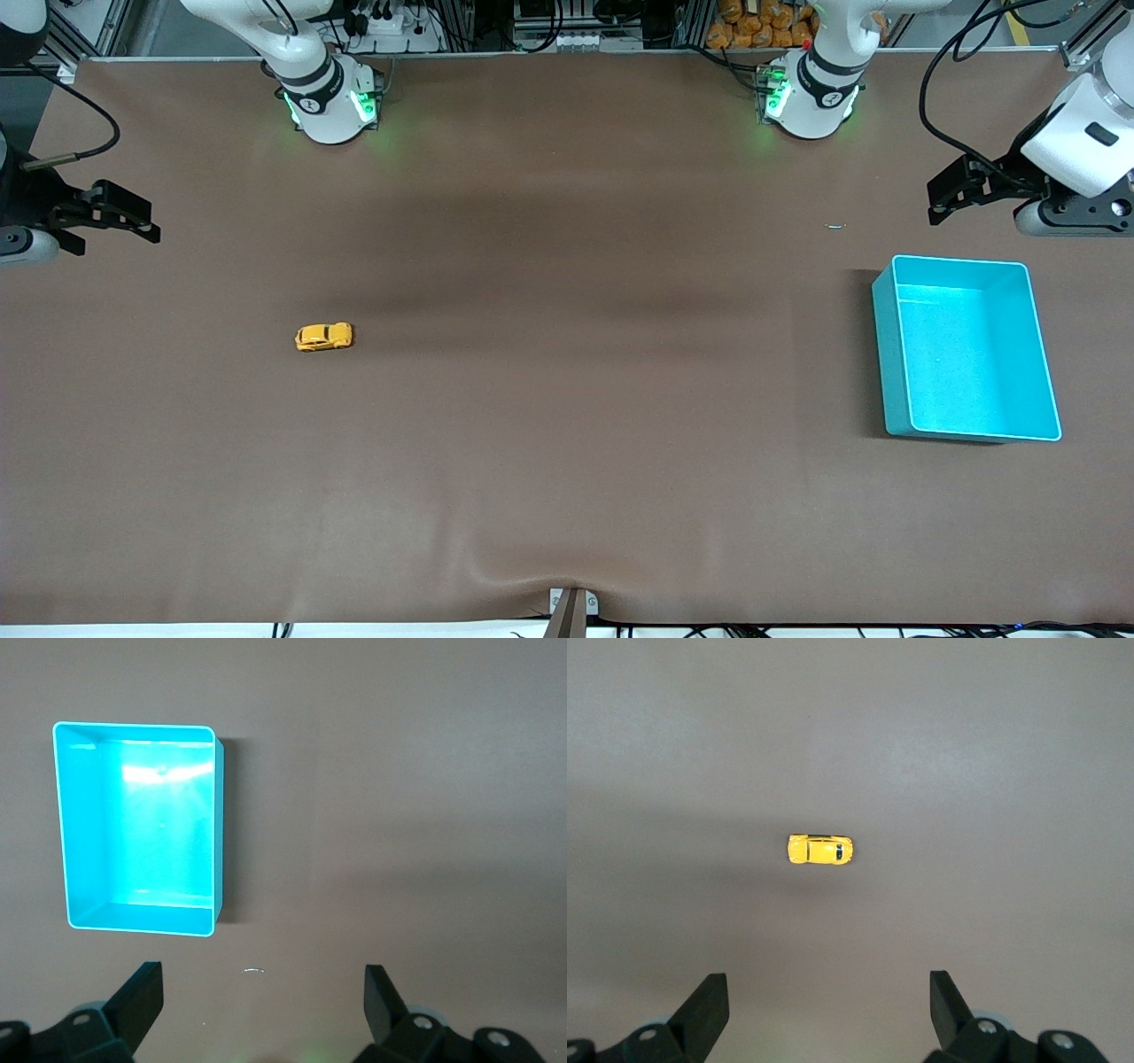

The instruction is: Wind and store yellow beetle car

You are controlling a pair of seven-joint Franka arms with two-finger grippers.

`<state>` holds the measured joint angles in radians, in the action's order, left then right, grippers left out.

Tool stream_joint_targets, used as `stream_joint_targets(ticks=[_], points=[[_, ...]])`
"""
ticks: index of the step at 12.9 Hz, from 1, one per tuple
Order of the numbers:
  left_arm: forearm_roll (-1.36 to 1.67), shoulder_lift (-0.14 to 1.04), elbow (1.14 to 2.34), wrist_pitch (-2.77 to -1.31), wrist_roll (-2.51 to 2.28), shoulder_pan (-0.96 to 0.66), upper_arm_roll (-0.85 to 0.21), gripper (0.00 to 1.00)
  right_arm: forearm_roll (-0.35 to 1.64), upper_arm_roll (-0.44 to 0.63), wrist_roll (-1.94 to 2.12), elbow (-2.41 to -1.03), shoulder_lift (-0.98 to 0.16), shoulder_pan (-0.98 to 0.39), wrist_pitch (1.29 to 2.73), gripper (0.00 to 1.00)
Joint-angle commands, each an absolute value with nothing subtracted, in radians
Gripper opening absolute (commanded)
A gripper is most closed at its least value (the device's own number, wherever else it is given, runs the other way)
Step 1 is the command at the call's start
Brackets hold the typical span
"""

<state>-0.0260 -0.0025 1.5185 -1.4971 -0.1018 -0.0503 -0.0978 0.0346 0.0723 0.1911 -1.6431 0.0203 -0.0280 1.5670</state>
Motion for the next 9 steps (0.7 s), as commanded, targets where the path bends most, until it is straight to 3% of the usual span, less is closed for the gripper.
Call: stream_joint_targets(ticks=[1,9], points=[[-0.015,0.003,1.506,-1.497,-0.101,-0.041,-0.100,1.00,0.035,0.061,0.199,-1.666,0.046,-0.014,1.575,1.00],[-0.020,0.015,1.508,-1.497,-0.106,-0.038,-0.091,1.00,0.035,0.061,0.199,-1.667,0.045,-0.015,1.574,1.00]])
